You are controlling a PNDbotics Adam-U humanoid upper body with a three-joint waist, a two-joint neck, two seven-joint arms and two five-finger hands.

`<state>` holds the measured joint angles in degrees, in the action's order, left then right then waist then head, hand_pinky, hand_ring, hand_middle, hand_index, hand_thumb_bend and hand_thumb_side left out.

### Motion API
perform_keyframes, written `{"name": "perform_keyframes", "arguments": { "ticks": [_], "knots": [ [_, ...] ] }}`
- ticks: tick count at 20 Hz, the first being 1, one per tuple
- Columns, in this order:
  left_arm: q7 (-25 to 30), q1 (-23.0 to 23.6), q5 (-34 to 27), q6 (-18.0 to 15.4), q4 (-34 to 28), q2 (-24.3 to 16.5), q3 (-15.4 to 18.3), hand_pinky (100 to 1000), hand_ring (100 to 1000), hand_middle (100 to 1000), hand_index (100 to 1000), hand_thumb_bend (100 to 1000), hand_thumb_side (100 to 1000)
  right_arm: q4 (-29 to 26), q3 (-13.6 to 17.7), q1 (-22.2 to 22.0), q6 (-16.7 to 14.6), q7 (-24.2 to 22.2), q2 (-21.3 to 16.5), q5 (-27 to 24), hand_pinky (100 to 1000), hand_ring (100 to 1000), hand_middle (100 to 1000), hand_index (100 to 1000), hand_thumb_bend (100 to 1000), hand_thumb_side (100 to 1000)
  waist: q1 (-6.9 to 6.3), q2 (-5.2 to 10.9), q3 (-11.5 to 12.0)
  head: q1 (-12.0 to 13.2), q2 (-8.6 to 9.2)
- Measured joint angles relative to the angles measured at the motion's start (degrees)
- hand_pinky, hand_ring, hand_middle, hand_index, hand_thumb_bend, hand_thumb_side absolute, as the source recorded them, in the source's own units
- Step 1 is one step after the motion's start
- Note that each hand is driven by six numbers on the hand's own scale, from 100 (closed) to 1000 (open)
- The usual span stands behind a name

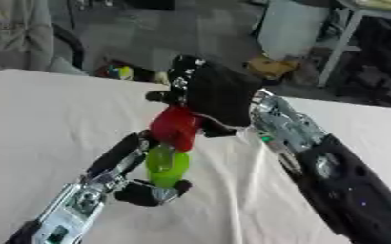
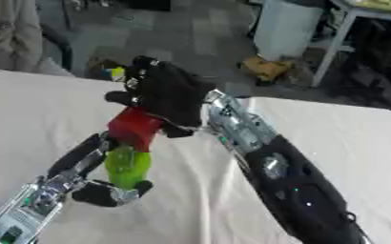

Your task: Pour the contents of one cup into another cup.

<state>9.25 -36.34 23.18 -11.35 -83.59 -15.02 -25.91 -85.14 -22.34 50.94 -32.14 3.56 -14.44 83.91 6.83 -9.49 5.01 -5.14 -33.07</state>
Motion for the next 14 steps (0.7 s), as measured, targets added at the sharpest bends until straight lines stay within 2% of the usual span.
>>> {"name": "perform_keyframes", "arguments": {
  "ticks": [5,11,12,13,14],
  "knots": [
    [-0.01,0.0,0.0,0.01,0.0,0.0,0.0,360,293,386,697,111,255,-0.29,-0.29,0.0,0.11,0.81,-0.11,1.17,723,591,1000,825,100,137,0.0,0.01,0.15,0.02,0.01],
    [-0.02,-0.01,0.0,0.01,0.0,0.01,0.01,360,292,386,697,110,255,-0.37,-0.33,0.0,0.4,1.63,-0.41,2.75,724,592,982,822,100,140,0.0,0.04,0.25,0.02,0.16],
    [-0.03,-0.01,0.02,0.01,0.0,0.01,0.01,360,292,386,697,111,257,-0.37,-0.33,0.0,0.52,1.76,-0.41,2.79,724,595,861,811,100,138,0.0,0.04,0.26,0.02,0.19],
    [-0.04,-0.01,0.03,0.0,0.0,0.01,0.01,360,292,385,696,113,260,-0.37,-0.33,0.0,0.68,1.91,-0.41,2.78,723,598,614,796,100,137,0.0,0.04,0.26,0.02,0.2],
    [-0.06,-0.01,0.06,0.0,0.01,0.01,0.02,360,292,385,697,113,259,-0.35,-0.31,-0.02,0.88,2.07,-0.41,2.65,723,601,506,788,100,137,0.0,0.04,0.26,0.03,0.21]
  ]
}}
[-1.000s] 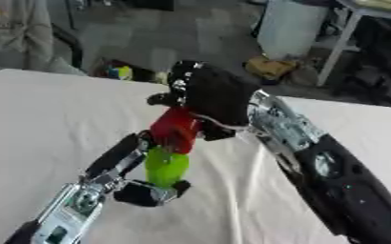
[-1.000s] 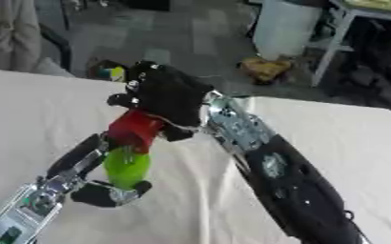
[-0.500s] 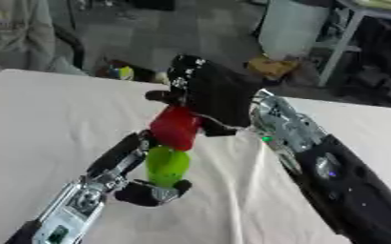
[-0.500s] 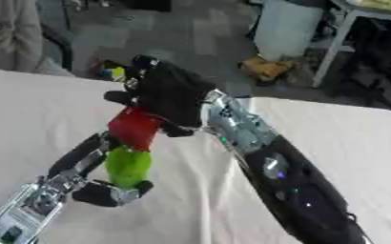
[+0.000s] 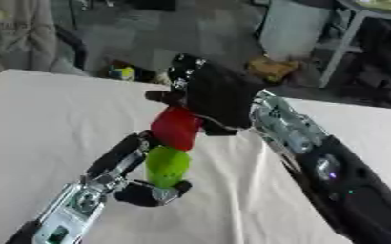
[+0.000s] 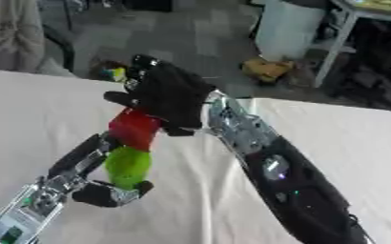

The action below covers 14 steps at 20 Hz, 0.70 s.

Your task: Pour the contents of one cup into another cup.

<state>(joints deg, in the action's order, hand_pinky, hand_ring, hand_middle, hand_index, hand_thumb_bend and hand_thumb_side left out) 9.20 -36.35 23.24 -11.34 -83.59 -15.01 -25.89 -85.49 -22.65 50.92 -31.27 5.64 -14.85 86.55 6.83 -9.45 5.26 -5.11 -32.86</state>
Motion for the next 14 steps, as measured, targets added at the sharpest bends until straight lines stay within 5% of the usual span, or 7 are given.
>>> {"name": "perform_keyframes", "arguments": {
  "ticks": [2,4,14],
  "knots": [
    [-0.14,0.0,0.03,0.07,0.02,0.0,0.03,360,292,385,697,113,260,0.12,0.08,-0.06,0.53,0.21,0.0,-1.31,720,610,312,755,100,141,-0.01,0.0,0.0,0.02,0.02],
    [-0.39,0.02,0.05,0.12,0.05,0.0,0.16,360,291,384,697,115,261,0.54,0.44,-0.33,1.27,-0.02,0.0,-4.16,718,621,253,719,100,148,-0.04,0.01,-0.01,0.04,0.03],
    [-2.28,1.39,1.51,0.07,2.25,-0.04,1.22,369,281,384,695,132,269,0.34,4.73,-3.69,9.03,-7.42,-1.12,-31.16,703,693,210,560,100,207,-0.61,0.13,-1.06,0.8,0.22]
  ]
}}
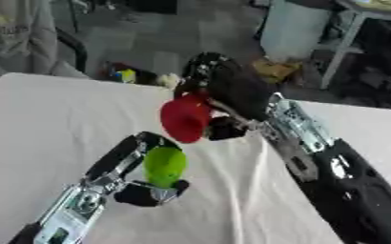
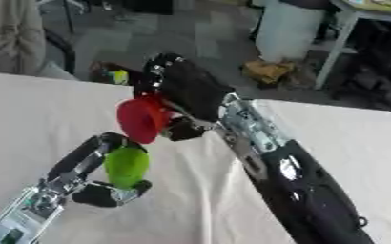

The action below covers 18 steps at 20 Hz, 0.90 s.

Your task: Pour the contents of one cup into another cup.

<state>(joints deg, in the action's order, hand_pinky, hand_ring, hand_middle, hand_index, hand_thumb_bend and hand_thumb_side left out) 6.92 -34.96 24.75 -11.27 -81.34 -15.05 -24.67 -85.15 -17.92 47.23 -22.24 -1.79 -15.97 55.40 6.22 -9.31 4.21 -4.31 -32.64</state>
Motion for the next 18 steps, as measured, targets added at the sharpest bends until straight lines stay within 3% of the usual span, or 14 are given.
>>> {"name": "perform_keyframes", "arguments": {
  "ticks": [6,11,13,18],
  "knots": [
    [-1.18,2.04,1.43,-0.42,0.94,-0.73,0.77,378,283,387,695,131,268,-1.98,4.34,-3.38,6.77,-3.67,-3.0,-15.67,695,724,205,517,100,246,-0.55,0.0,-0.7,0.52,0.03],
    [-3.15,3.45,1.75,-0.41,0.93,-1.93,1.97,382,286,389,694,154,263,-1.37,7.67,-6.5,10.65,-4.39,-5.36,-24.08,693,735,196,503,100,255,-1.0,0.0,-0.85,0.79,0.05],
    [-4.82,3.64,2.44,-0.61,0.93,-2.33,2.52,394,298,400,696,207,266,-0.51,8.67,-7.61,11.46,-4.1,-5.81,-25.8,693,737,194,500,100,257,-1.12,0.0,-1.05,0.9,0.1],
    [-10.81,3.69,6.14,-2.8,3.14,-3.05,3.78,462,367,465,744,471,346,0.1,9.45,-9.14,11.76,-3.77,-5.94,-27.27,693,739,193,498,100,261,-1.08,-0.36,-1.75,1.03,0.71]
  ]
}}
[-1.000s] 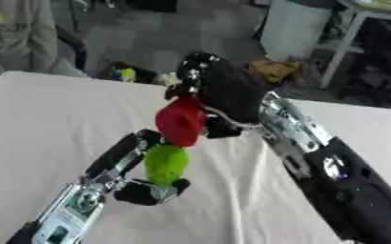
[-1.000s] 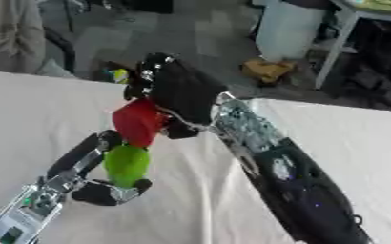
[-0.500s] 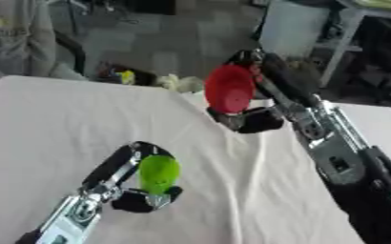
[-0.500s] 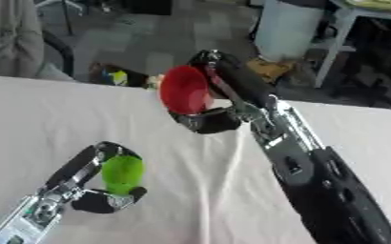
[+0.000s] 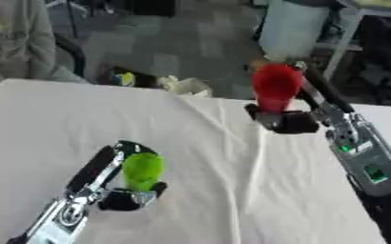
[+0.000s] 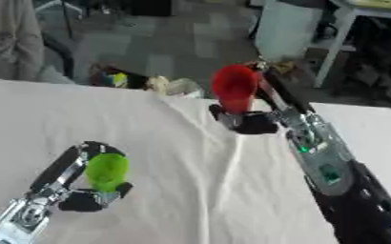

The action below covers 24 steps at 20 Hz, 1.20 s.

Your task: Pour the contents of one cup into another cup.

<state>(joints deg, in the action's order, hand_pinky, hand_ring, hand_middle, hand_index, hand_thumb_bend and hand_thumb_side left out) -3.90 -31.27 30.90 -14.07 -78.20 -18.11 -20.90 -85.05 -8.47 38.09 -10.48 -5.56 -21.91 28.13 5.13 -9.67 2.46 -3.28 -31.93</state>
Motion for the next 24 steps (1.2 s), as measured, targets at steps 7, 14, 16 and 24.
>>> {"name": "perform_keyframes", "arguments": {
  "ticks": [7,14,16,24],
  "knots": [
    [-4.76,1.47,6.22,-3.72,5.69,0.4,0.45,595,502,618,844,1000,496,-0.46,0.01,-0.95,-0.11,0.07,0.67,-0.86,693,743,191,493,100,267,0.38,-0.53,-0.35,-0.08,0.28],
    [-6.59,3.51,6.52,-4.81,4.45,0.54,2.58,623,515,645,847,1000,677,-0.02,0.95,-2.38,0.34,0.44,1.05,-2.63,688,750,185,482,100,204,-0.24,-0.49,-0.42,-0.08,0.28],
    [-6.86,5.37,4.46,-4.38,2.49,0.12,3.29,623,507,632,838,1000,606,1.08,1.45,-3.06,0.69,0.65,1.02,-3.47,686,754,181,478,100,277,-0.62,-0.49,0.04,-0.19,0.28],
    [-6.84,9.29,-9.37,0.54,-11.34,-1.0,6.83,560,454,568,793,1000,623,8.36,3.03,-4.44,1.17,1.91,0.92,-7.65,680,764,174,469,100,196,-2.35,-0.47,1.68,-1.27,0.26]
  ]
}}
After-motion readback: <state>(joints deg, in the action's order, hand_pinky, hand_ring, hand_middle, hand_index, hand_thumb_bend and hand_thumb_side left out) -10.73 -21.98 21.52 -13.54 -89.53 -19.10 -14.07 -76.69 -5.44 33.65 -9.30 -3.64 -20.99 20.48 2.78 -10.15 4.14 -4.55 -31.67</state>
